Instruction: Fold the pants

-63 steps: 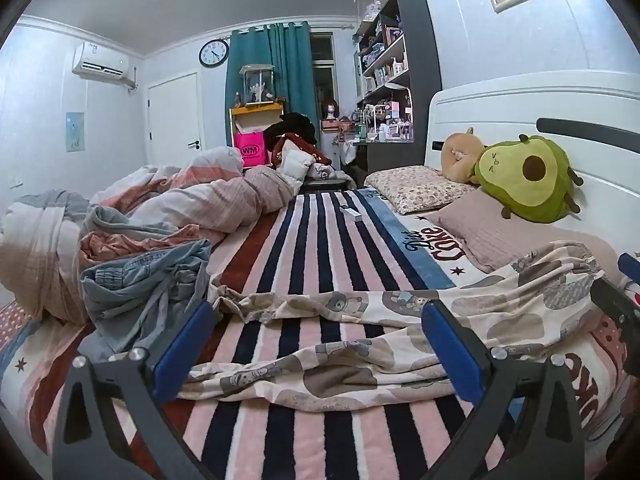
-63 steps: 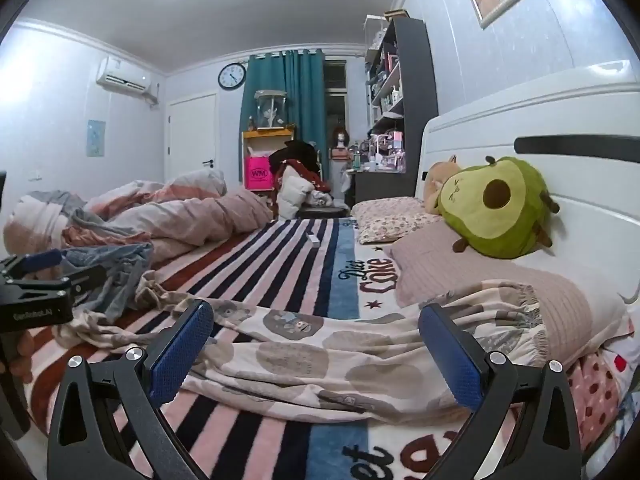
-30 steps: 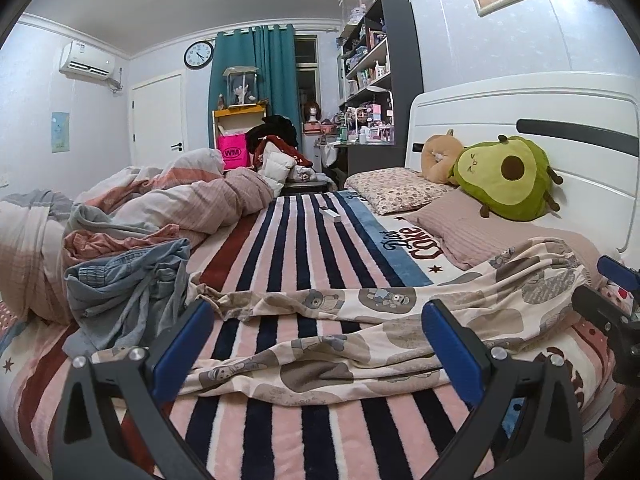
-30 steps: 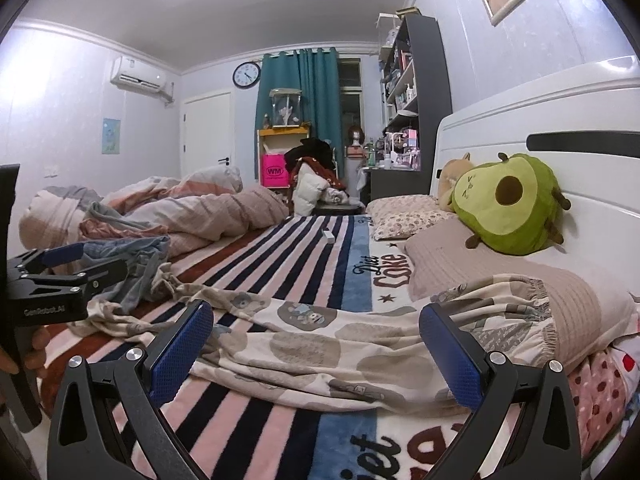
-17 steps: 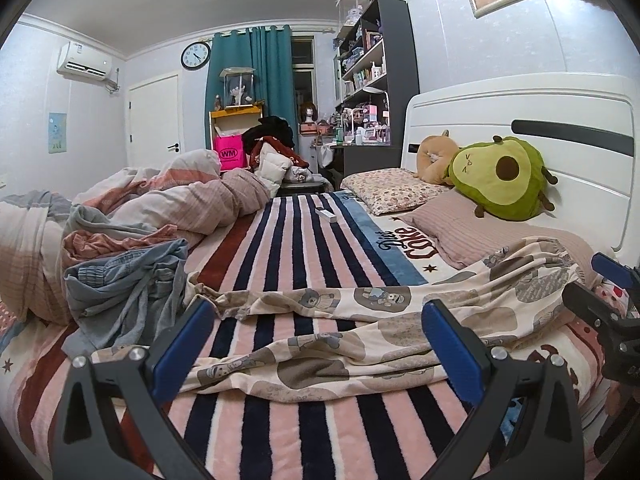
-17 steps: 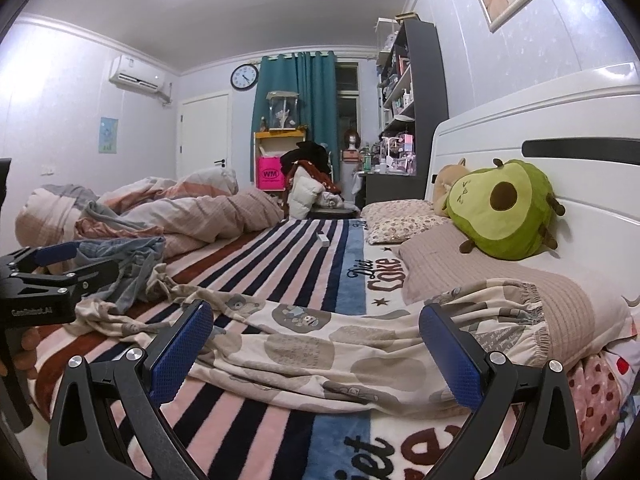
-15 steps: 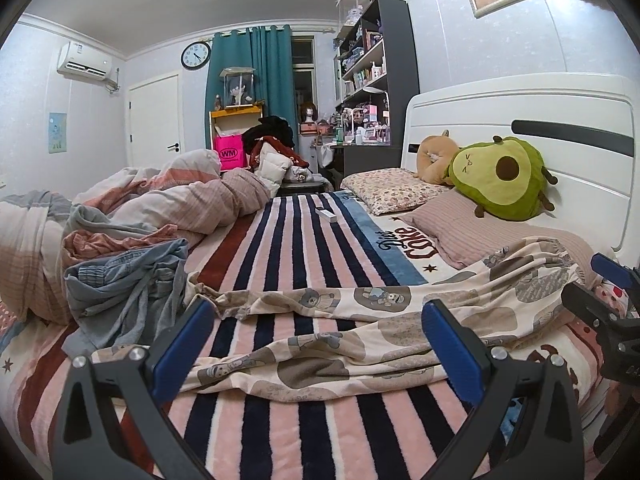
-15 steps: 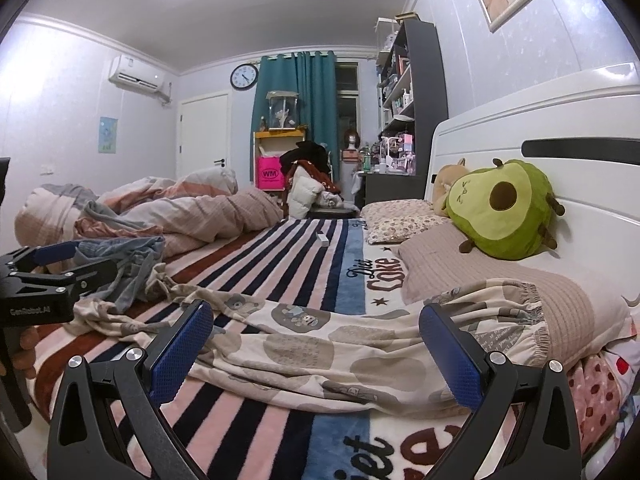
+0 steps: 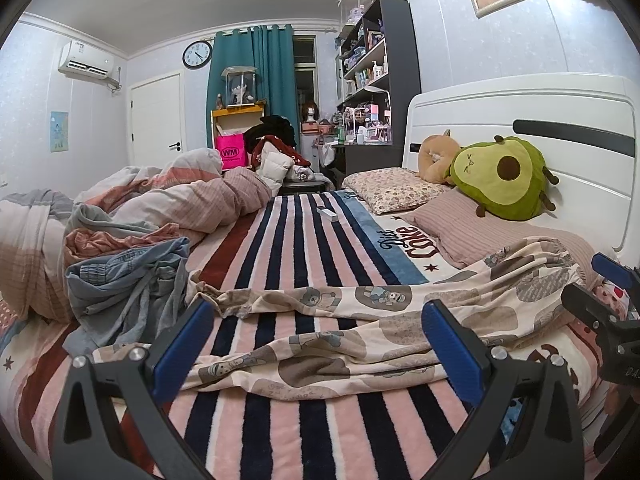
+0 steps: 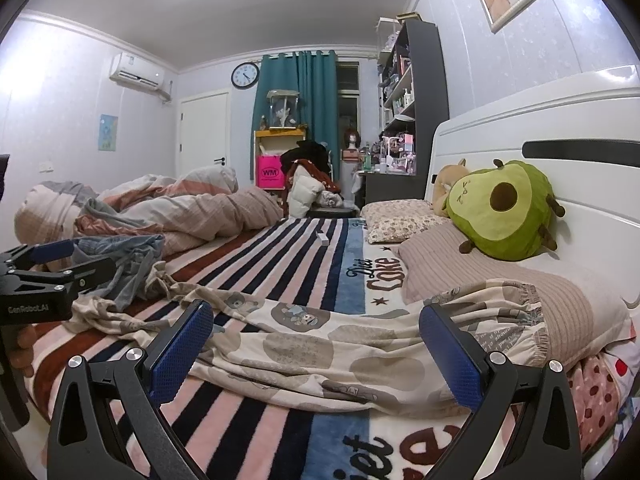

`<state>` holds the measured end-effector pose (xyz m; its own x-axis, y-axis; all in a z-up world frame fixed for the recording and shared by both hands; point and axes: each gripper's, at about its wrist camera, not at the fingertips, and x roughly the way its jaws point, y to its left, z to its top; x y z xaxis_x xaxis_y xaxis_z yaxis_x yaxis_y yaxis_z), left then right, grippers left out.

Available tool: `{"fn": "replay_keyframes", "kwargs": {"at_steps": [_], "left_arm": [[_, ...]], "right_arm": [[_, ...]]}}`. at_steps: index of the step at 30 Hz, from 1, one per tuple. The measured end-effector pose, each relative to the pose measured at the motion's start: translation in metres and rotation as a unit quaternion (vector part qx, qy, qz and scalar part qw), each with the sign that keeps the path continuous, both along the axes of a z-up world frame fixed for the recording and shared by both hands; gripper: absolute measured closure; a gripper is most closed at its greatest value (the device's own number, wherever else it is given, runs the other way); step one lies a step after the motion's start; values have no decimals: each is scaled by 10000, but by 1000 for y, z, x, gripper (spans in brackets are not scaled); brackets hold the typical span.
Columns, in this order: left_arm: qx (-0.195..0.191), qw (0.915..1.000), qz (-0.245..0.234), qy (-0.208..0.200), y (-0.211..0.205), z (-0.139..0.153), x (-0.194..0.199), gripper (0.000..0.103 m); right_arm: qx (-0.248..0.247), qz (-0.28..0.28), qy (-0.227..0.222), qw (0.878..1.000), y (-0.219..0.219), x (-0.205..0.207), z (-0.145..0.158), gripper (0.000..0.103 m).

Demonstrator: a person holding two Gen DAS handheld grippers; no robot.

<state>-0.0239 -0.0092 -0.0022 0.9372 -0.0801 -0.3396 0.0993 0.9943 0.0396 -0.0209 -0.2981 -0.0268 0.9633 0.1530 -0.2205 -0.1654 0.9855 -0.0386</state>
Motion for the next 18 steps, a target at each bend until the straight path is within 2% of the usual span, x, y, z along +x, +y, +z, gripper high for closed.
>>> {"fn": "replay_keyframes", "kwargs": {"at_steps": [18], "left_arm": [[-28, 9999, 50, 151, 4, -8, 11, 1]], "right_arm": [[60, -180, 88, 9998, -4, 2, -4, 0]]}}
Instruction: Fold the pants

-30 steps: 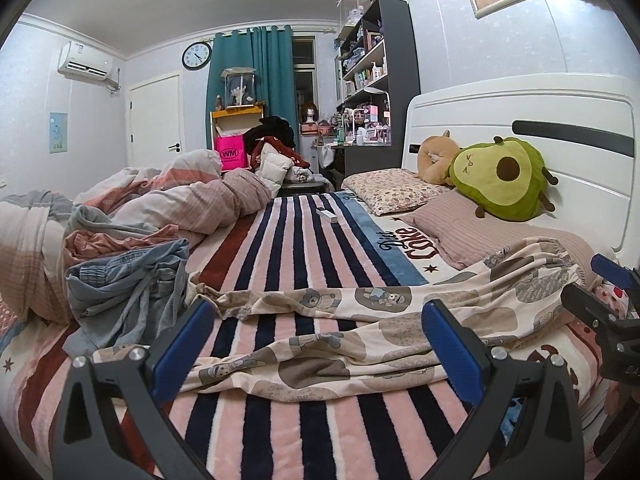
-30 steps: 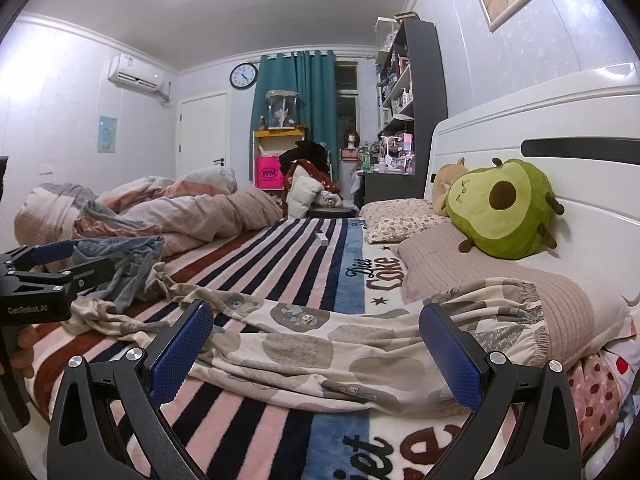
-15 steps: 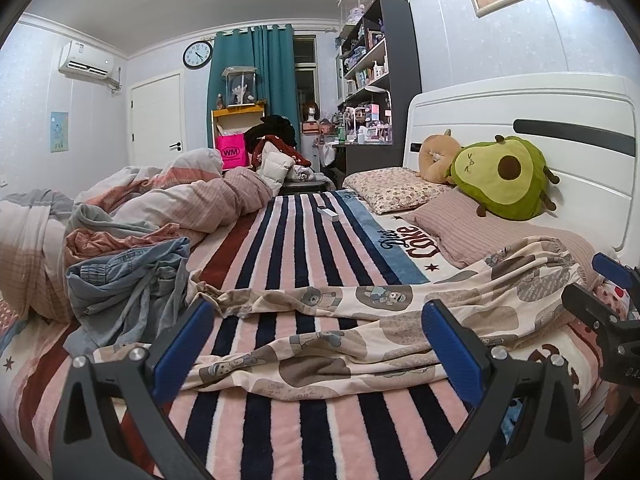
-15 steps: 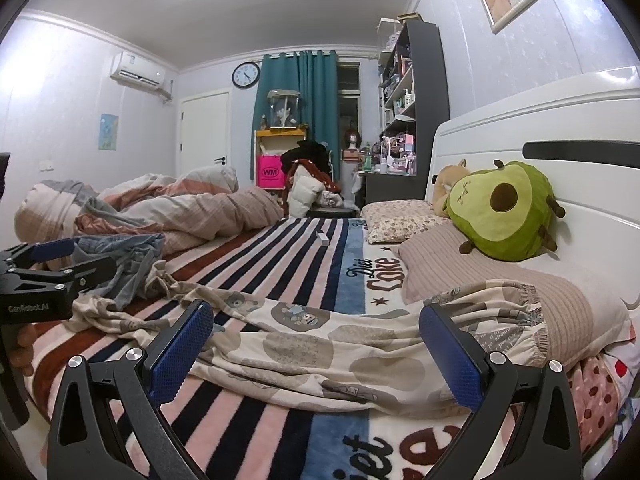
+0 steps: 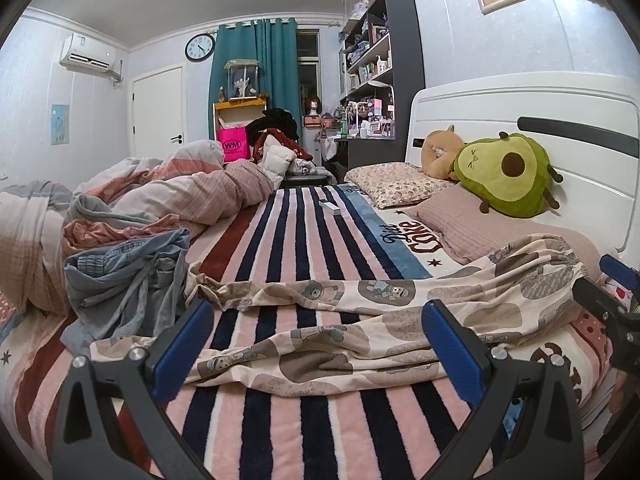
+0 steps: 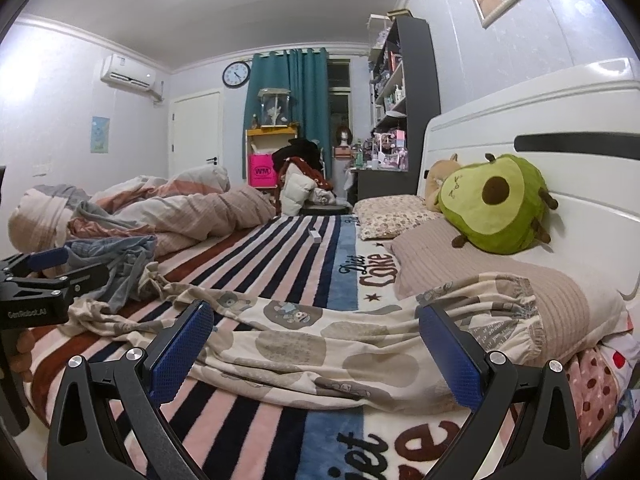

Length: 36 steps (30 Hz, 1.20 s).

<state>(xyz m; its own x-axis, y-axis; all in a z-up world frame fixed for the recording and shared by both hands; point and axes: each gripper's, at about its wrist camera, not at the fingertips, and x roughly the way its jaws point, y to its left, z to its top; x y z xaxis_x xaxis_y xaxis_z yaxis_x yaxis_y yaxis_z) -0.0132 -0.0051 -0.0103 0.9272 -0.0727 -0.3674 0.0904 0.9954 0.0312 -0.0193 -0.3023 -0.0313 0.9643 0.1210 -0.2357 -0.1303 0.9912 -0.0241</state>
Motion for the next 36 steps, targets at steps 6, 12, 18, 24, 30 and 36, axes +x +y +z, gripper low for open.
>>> {"fn": "replay_keyframes", "kwargs": {"at_steps": [6, 12, 18, 24, 30, 36], "left_arm": [[-94, 9997, 92, 223, 11, -14, 20, 1], [-404, 9966, 169, 700, 35, -44, 55, 1], [-610, 9910, 229, 1174, 58, -82, 90, 1], [-901, 9795, 342, 1767, 79, -122, 117, 1], [-1372, 9632, 496, 2258, 102, -158, 129, 1], [-1752, 9579, 539, 2210, 116, -162, 134, 1]], "right_arm": [[365, -211, 217, 9989, -21, 11, 0, 0], [1070, -249, 781, 9909, -61, 42, -11, 10], [1100, -588, 1481, 9811, -95, 82, -39, 25], [1100, -1199, 1907, 9681, -134, 102, -63, 27], [1547, -1717, 2310, 9451, -181, 104, -89, 28], [1913, -1840, 2222, 9382, -205, 95, -90, 28]]}}
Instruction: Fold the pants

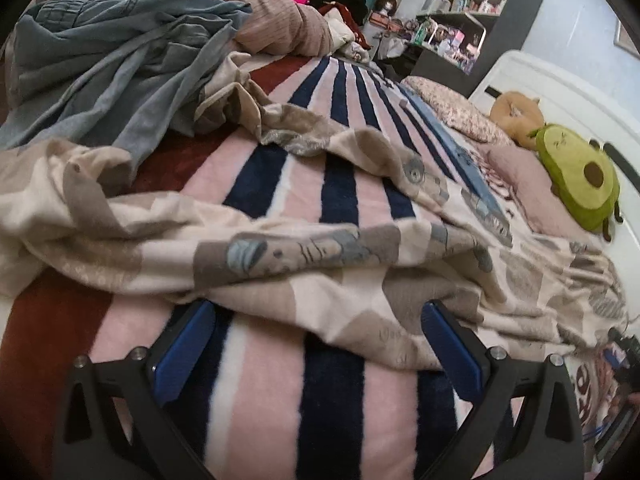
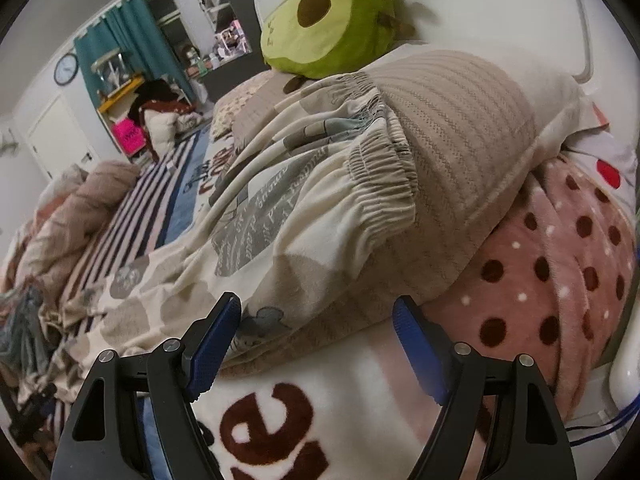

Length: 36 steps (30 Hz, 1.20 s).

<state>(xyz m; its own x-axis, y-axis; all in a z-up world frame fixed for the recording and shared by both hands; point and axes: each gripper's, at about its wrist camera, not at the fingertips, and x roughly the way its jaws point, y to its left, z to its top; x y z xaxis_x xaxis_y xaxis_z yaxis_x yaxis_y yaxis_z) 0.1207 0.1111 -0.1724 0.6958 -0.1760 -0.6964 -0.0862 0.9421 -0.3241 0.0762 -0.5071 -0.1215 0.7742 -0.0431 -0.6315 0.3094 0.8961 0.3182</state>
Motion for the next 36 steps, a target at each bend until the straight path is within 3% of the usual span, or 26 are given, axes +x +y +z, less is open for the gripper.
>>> {"fn": "replay_keyframes", "kwargs": {"at_steps": [2, 5, 7, 9, 10, 12, 13, 16, 19, 23, 27, 28, 31, 33, 36], "left_arm": [[-77, 9999, 84, -31, 5, 1, 5, 7], [-273, 9993, 248, -83, 16, 3, 11, 12], [-422, 9986, 301, -71, 23, 1, 14, 15], [-470, 9982, 365, -79, 26, 2, 15, 20], [-463, 9981, 398, -87, 28, 3, 16, 28], [-396, 9980, 481, -92, 30, 3, 19, 47], [-360, 9980, 506, -88, 30, 4, 20, 60], [-168, 9987, 466, -119, 30, 11, 22, 84], [58, 9988, 394, -270, 33, 22, 17, 94], [225, 9985, 349, -362, 38, 39, 10, 95], [750, 9946, 531, -492, 53, 57, -1, 93], [889, 9937, 560, -396, 59, 60, 0, 85], [801, 9952, 516, -229, 74, 61, -8, 44], [892, 9949, 441, -152, 77, 61, -20, 42], [1703, 9847, 365, 81, 76, 51, -30, 32]], "right_arm": [[152, 121, -69, 9998, -4, 3, -1, 28], [318, 307, -170, 9989, -3, 10, 1, 40], [268, 379, -176, 9988, 1, 16, 2, 61], [123, 434, -150, 9989, 7, 21, 6, 76], [32, 456, -159, 9988, 9, 23, 8, 85], [-58, 545, -224, 9982, 13, 22, 14, 94], [-68, 575, -278, 9979, 16, 22, 18, 95], [-51, 677, -457, 9966, 18, 18, 27, 97], [-158, 755, -560, 9955, 22, 16, 36, 98], [-252, 792, -806, 9933, 24, 9, 52, 100], [-251, 814, -1029, 9910, 19, -6, 66, 100], [-264, 835, -1028, 9908, 19, -8, 68, 100], [-333, 911, -907, 9911, 19, -12, 68, 100], [-294, 968, -811, 9916, 20, -15, 65, 100], [-294, 1029, -702, 9918, 21, -19, 58, 100]]}}
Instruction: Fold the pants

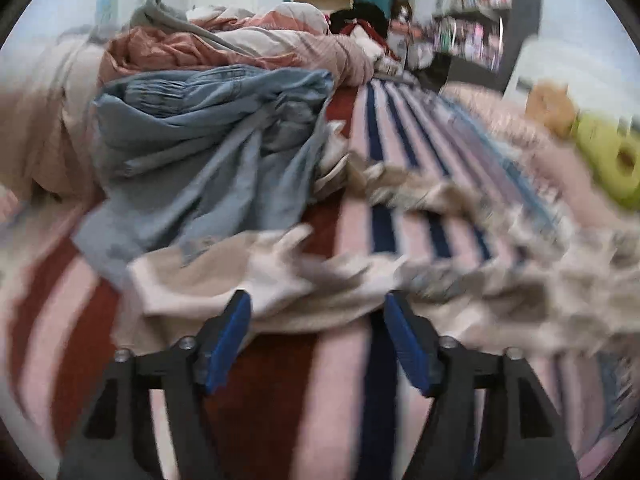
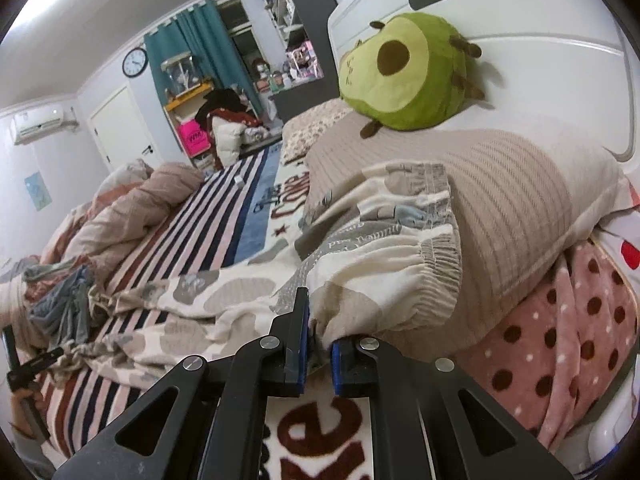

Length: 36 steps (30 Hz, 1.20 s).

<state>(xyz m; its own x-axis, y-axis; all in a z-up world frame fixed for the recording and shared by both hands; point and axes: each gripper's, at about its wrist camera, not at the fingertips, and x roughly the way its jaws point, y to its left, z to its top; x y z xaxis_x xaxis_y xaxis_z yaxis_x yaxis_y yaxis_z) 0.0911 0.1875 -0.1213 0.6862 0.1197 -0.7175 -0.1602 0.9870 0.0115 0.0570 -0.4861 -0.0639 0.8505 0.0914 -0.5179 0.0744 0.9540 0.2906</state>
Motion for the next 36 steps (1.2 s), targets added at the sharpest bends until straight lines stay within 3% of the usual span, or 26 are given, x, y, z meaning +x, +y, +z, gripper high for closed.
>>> {"fn": "replay_keyframes", "kwargs": {"at_steps": [2, 4, 7, 10, 15, 19, 20, 22, 29, 34, 36], "left_arm": [[343, 9992, 11, 198, 1, -8, -2, 30], [416, 9984, 118, 351, 7, -16, -2, 30], [656, 9972, 331, 171, 14, -17, -2, 29], [1021, 9945, 198, 95, 14, -17, 9, 24], [911, 9957, -120, 69, 17, -17, 28, 27], [1243, 9916, -234, 288, 12, -20, 46, 88], [1285, 9908, -270, 339, 11, -21, 48, 97], [1273, 9911, -267, 276, 12, -18, 52, 100], [1403, 9881, 317, -544, 29, 27, 76, 101], [1434, 9880, 460, -347, 42, 26, 108, 97], [1454, 9879, 444, -301, 42, 25, 111, 70]], "right_arm": [[10, 34, 81, 10000, 0, 1, -5, 99], [26, 83, 155, 9998, 1, 3, -8, 99], [0, 128, 219, 9997, 4, 3, -12, 98], [-19, 129, 281, 9995, 5, 6, -13, 97], [28, 70, 340, 9994, 4, 9, -17, 97], [53, 15, 401, 9992, 4, 12, -19, 97], [45, 6, 408, 9992, 4, 13, -19, 97], [2, -15, 405, 9992, 6, 14, -19, 97], [-71, -93, 348, 9993, 6, 16, -13, 97], [-83, -146, 301, 9994, 4, 18, -11, 97], [-66, -155, 356, 9992, 3, 20, -14, 97]]}}
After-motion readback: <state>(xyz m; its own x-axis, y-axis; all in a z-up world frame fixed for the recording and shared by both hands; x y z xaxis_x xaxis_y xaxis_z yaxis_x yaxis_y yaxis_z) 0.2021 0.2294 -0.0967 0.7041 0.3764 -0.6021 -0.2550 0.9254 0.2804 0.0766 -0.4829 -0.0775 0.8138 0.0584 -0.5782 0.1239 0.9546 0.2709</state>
